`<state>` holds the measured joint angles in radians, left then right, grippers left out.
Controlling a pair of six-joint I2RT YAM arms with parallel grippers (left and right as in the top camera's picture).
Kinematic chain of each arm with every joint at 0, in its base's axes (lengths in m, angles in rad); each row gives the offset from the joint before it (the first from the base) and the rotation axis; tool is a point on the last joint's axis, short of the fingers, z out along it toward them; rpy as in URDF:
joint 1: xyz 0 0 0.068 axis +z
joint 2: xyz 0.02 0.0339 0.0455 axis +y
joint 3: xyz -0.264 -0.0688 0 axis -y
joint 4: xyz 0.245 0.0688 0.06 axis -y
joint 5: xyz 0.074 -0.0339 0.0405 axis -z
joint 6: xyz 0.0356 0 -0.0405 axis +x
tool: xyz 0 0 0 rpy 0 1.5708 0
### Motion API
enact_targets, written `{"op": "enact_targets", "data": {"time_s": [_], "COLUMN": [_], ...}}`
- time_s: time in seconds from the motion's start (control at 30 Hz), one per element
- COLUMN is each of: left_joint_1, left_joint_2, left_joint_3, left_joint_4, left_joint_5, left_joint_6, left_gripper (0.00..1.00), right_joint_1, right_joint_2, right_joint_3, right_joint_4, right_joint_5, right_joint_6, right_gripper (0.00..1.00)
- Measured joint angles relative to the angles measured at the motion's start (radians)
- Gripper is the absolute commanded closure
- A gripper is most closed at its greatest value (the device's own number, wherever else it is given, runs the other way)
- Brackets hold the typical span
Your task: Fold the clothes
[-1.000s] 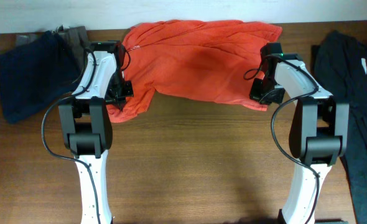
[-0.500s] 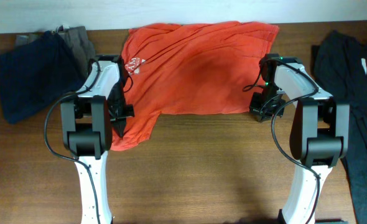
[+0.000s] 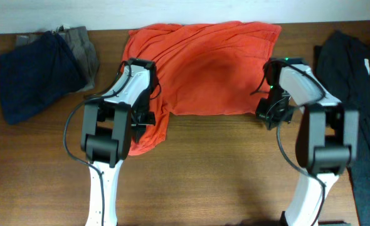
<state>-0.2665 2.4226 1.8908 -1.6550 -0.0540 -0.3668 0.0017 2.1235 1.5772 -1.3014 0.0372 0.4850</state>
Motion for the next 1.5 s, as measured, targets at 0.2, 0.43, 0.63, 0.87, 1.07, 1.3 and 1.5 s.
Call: {"op": "enact_targets", "data": {"time_s": [0.2,0.43,0.63,0.87,1.07,1.3,1.5], "left_joint_1": [-0.002,0.003,0.008,0.008,0.008,0.008,0.008], "left_joint_2": [-0.233,-0.306,-0.306,-0.306,-0.305,-0.305,-0.305], "left_joint_3": [-0.002,-0.002,-0.022,-0.185,-0.311,-0.381,-0.382], "left_joint_4": [-0.03,0.113,0.266,0.481,0.588,0.575,0.575], "left_joint_5": [-0.038,-0.078,-0.086,-0.088,-0.093,-0.093,-0.093], "left_joint_6": [-0.043,-0.071,-0.073,-0.075,-0.072,-0.072,-0.064], "left_gripper": [0.99,0.99,0.99,0.99,0.99,0.91,0.79], "right_joint_1": [0.0,0.0,0.0,0.0,0.0,0.0,0.0], "right_joint_2": [-0.244,-0.241,-0.157,-0.079,-0.038,-0.036,-0.035], "right_joint_3": [0.0,0.003,0.003,0.003,-0.001,-0.106,-0.107], "right_joint_4": [0.067,0.255,0.311,0.373,0.426,0.472,0.453], "right_joint_5": [0.004,0.007,0.003,-0.01,-0.02,-0.019,-0.016], "right_joint_6": [0.01,0.008,-0.015,-0.017,-0.018,-0.006,-0.003], "right_gripper": [0.91,0.96,0.96,0.96,0.96,0.8,0.71]}}
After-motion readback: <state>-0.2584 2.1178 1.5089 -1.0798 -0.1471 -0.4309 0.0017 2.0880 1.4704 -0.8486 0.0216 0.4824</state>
